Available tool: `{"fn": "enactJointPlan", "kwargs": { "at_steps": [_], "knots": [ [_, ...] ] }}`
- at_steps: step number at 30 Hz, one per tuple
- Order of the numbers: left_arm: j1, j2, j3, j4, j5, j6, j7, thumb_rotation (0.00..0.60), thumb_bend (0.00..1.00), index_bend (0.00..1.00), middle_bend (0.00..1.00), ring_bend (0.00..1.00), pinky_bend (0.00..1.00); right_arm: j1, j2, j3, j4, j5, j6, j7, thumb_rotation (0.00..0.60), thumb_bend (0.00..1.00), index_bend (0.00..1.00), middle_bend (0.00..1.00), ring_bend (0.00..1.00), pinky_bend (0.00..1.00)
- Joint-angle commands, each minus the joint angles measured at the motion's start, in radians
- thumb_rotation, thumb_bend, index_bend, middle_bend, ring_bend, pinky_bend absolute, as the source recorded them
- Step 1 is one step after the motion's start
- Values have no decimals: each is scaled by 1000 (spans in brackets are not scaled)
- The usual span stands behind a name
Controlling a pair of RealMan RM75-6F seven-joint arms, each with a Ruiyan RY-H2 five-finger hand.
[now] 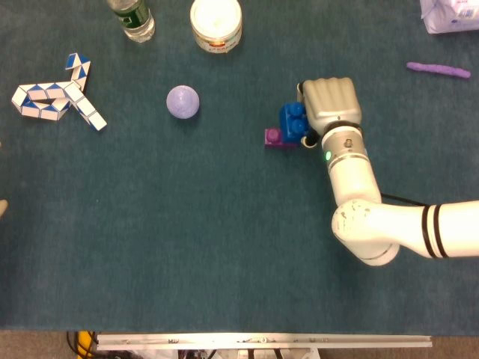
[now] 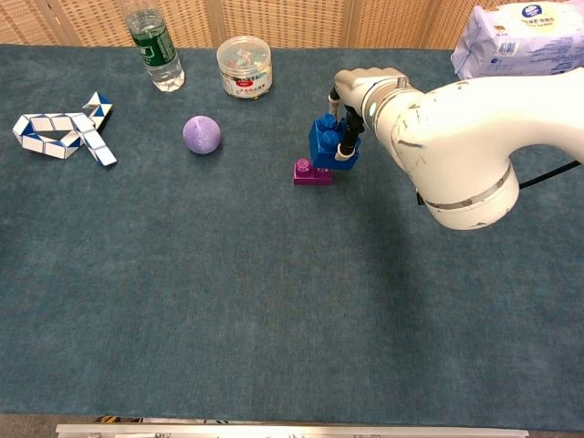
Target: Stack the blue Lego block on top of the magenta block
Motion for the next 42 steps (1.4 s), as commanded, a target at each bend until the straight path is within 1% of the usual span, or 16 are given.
{"fn": "enactJointPlan", "kwargs": {
  "at_steps": [1, 19, 26, 32, 42],
  "knots": [
    [-1, 0, 0, 2, 0, -2, -1, 600, 149, 234, 180, 174, 162, 5, -9, 8, 9, 2, 2, -8, 600, 164, 462, 921, 1000, 1000],
    [6, 0, -3, 28, -6, 8, -35, 600, 149, 234, 180, 174, 162, 57, -91, 66, 97, 50, 12, -103, 600, 164, 464, 919, 1000, 1000],
    [8, 0, -3, 37, -11, 6, -45, 600, 149, 234, 180, 174, 162, 58, -109, 76, 118, 54, 15, -123, 600, 165, 464, 917, 1000, 1000],
    [9, -3, -3, 42, -8, 8, -49, 600, 149, 234, 180, 174, 162, 50, -106, 85, 115, 55, 22, -137, 600, 165, 464, 917, 1000, 1000],
    [11, -7, -3, 47, -10, 8, -50, 600, 149, 234, 180, 174, 162, 43, -117, 89, 128, 50, 20, -157, 600, 164, 464, 917, 1000, 1000]
  ]
}}
